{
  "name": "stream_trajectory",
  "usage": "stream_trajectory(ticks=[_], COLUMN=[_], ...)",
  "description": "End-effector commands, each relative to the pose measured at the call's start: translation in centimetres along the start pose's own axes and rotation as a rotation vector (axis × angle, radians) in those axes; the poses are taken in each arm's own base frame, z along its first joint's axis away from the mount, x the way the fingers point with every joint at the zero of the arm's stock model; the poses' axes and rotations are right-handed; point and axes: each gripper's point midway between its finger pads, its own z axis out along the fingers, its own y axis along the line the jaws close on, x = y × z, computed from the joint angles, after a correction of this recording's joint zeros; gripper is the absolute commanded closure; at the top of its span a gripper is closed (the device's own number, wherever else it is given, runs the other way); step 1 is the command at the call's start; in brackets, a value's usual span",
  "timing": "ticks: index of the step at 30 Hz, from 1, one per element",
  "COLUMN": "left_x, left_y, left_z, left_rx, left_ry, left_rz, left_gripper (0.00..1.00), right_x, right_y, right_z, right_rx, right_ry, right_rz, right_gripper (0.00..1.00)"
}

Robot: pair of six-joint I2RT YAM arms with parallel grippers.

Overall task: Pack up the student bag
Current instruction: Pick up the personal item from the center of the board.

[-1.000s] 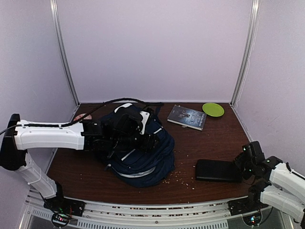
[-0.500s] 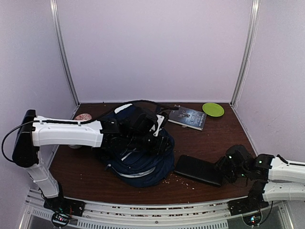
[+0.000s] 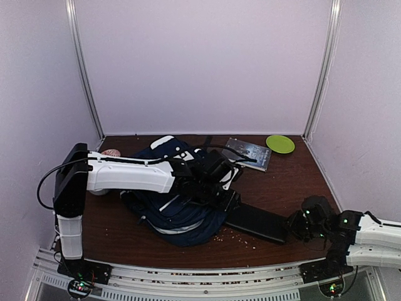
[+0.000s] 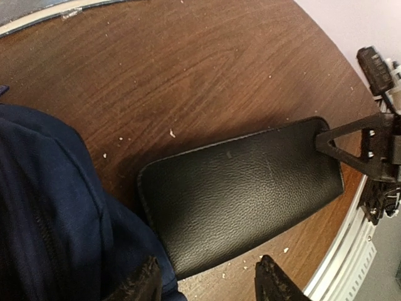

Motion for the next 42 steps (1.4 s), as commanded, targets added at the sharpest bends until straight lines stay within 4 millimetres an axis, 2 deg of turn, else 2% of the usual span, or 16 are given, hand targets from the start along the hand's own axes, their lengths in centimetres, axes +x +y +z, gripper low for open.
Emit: stream_trajectory(ticks=[1,4,11,14,18,21,25,31,34,39,42], left_x=[-1.6,-2.6,-4.8,-5.9,-7.6,-8.6,-9.1,-8.1,-7.6,-7.5,-7.9], left_y=[-0.8,-0.8,0.2,0.6,1.1,1.6,3.1,5.0,5.1,4.4,2.7], left_z=[-1.0,-2.2,-6.0,-8.3,-11.4,-13.8,-16.6,-19.4,-19.5,-19.8,-20.8], left_rx=[0.016,0.007,-0.017,-0.031,-0.064,-0.109,-0.178,-0.187,-0.080,0.204,0.382], left_ry=[-0.025,-0.064,-0.168,-0.227,-0.311,-0.373,-0.449,-0.548,-0.583,-0.643,-0.669], left_rz=[0.025,0.026,0.000,-0.014,-0.020,0.002,-0.007,-0.074,-0.112,-0.205,-0.206], left_gripper=[0.12,0.12,0.13,0.13,0.13,0.12,0.12,0.07,0.03,0.02,0.02], right_x=[0.2,-0.7,-2.7,-3.8,-6.3,-7.8,-8.2,-8.0,-7.6,-6.2,-5.4], right_y=[3.4,4.7,6.5,7.3,8.3,10.1,13.1,17.4,19.4,22.3,23.4], right_z=[-0.7,-2.2,-5.4,-7.3,-10.8,-13.7,-16.4,-20.0,-21.7,-24.8,-26.1], right_rx=[-0.152,-0.209,-0.276,-0.267,-0.265,-0.330,-0.421,-0.608,-0.715,-0.917,-1.014], right_ry=[0.018,-0.016,-0.091,-0.134,-0.239,-0.304,-0.318,-0.313,-0.296,-0.253,-0.222], right_rz=[0.003,-0.004,-0.040,-0.081,-0.127,-0.164,-0.251,-0.310,-0.334,-0.379,-0.391], right_gripper=[0.85,1.00,1.00,1.00,1.00,1.00,1.00,1.00,1.00,1.00,1.00])
